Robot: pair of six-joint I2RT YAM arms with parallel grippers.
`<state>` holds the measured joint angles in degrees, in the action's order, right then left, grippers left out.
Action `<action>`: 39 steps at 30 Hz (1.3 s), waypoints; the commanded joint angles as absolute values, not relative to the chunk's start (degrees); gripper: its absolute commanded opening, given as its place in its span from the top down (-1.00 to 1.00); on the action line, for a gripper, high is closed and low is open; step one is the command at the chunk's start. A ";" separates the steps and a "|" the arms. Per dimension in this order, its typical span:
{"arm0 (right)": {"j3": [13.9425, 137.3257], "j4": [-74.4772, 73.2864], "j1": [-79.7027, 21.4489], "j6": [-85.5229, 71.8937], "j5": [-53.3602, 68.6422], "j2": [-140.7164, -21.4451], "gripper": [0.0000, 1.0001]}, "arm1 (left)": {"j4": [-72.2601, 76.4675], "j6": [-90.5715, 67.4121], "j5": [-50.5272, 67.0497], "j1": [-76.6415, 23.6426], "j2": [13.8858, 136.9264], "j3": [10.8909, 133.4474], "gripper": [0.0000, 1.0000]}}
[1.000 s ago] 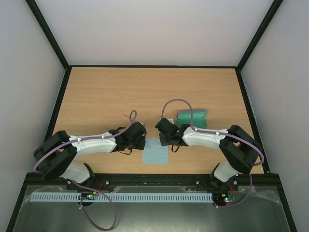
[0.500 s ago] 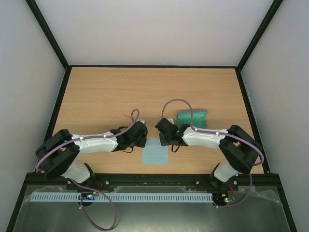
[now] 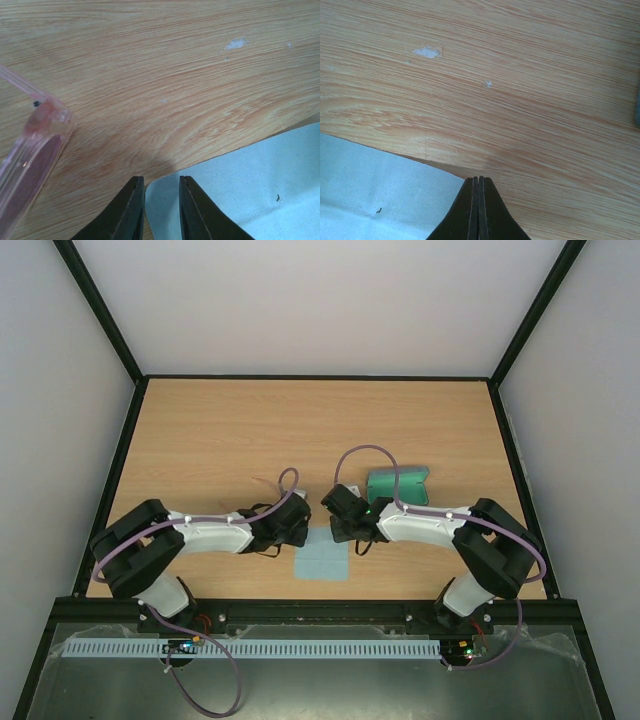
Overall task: Organize the sunglasses
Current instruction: Fold the glasses cleaning cloth at the center of the board.
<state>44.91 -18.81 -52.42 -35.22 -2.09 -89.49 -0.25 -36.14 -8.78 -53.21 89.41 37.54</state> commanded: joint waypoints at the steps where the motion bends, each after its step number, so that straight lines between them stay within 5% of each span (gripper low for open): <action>1: 43.97 -18.32 -52.63 -35.62 -3.19 -90.22 0.97 | 1.36 -35.92 -9.05 -53.70 90.50 36.92 0.56; 17: 43.41 -17.58 -52.59 -35.85 -2.92 -90.08 0.97 | 0.73 -36.60 -10.01 -53.70 90.12 36.19 0.95; 39: 48.15 -17.73 -49.10 -33.77 -1.11 -88.97 0.97 | -2.42 -35.63 -14.02 -52.60 88.40 40.56 0.95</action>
